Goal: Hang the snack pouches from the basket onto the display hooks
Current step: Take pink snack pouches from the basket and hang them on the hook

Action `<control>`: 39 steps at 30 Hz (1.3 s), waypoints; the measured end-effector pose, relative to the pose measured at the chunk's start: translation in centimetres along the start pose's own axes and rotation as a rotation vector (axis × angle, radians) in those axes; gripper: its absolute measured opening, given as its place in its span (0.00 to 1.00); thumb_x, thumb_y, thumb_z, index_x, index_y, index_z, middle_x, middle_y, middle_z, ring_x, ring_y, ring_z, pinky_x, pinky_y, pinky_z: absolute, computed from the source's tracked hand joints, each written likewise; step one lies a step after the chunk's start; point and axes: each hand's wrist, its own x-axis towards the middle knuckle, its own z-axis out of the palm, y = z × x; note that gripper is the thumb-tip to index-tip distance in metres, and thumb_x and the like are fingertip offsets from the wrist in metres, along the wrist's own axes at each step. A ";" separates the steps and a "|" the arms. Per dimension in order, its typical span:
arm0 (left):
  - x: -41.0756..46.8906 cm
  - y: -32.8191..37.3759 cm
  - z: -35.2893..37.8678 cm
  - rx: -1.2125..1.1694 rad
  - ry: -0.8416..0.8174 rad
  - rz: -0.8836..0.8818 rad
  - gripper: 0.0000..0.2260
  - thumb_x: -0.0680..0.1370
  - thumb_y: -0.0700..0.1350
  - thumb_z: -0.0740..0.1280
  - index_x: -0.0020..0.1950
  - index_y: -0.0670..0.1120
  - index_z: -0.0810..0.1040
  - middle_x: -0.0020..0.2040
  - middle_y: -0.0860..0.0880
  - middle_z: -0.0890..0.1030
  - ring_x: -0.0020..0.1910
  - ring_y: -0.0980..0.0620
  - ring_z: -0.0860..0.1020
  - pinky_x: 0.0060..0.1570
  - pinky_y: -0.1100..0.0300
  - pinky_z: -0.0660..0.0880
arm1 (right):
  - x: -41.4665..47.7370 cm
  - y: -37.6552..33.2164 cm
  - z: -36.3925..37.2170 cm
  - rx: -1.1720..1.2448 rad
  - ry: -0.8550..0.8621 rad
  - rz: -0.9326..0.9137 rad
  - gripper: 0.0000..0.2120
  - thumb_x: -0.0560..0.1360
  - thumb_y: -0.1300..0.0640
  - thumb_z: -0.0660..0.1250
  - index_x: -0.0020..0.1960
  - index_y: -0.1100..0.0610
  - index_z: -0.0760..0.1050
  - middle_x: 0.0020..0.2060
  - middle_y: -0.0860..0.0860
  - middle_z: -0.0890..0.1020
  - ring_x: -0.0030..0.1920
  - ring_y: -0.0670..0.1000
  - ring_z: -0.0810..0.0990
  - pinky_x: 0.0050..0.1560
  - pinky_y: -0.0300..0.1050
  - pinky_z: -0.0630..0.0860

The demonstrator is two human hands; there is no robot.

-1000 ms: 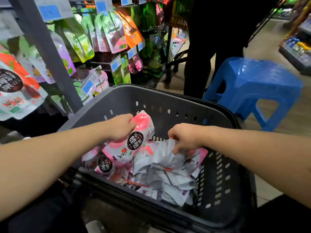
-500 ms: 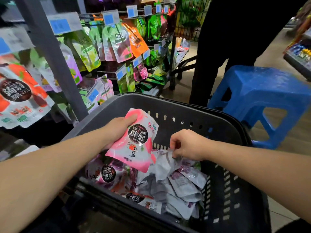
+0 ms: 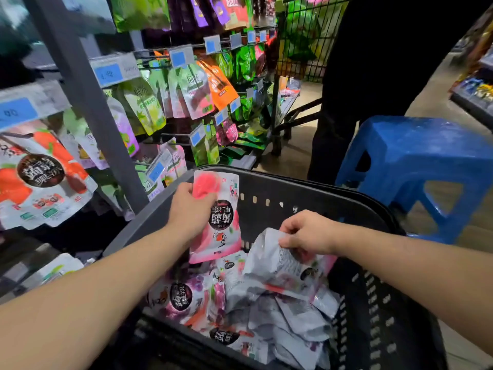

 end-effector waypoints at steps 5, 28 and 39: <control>-0.5 0.6 0.3 -0.083 -0.063 0.078 0.09 0.73 0.43 0.71 0.48 0.43 0.73 0.42 0.45 0.78 0.31 0.50 0.76 0.28 0.58 0.71 | 1.0 -0.1 -0.3 0.193 0.024 -0.049 0.14 0.80 0.61 0.70 0.36 0.52 0.80 0.40 0.57 0.81 0.34 0.54 0.81 0.43 0.54 0.84; -3.0 -1.8 2.9 0.674 -0.828 0.672 0.50 0.67 0.61 0.77 0.82 0.53 0.54 0.83 0.54 0.51 0.81 0.57 0.46 0.79 0.56 0.48 | -1.1 -2.2 1.0 -0.684 -0.155 -0.379 0.06 0.77 0.53 0.68 0.47 0.55 0.81 0.41 0.49 0.83 0.45 0.52 0.79 0.51 0.55 0.78; -3.3 -2.4 3.2 0.554 -0.824 0.370 0.11 0.75 0.46 0.71 0.41 0.41 0.73 0.31 0.49 0.74 0.28 0.52 0.68 0.29 0.59 0.72 | -0.2 -2.1 0.2 -0.695 0.010 -0.532 0.08 0.79 0.59 0.67 0.54 0.58 0.84 0.61 0.51 0.79 0.61 0.51 0.77 0.63 0.49 0.72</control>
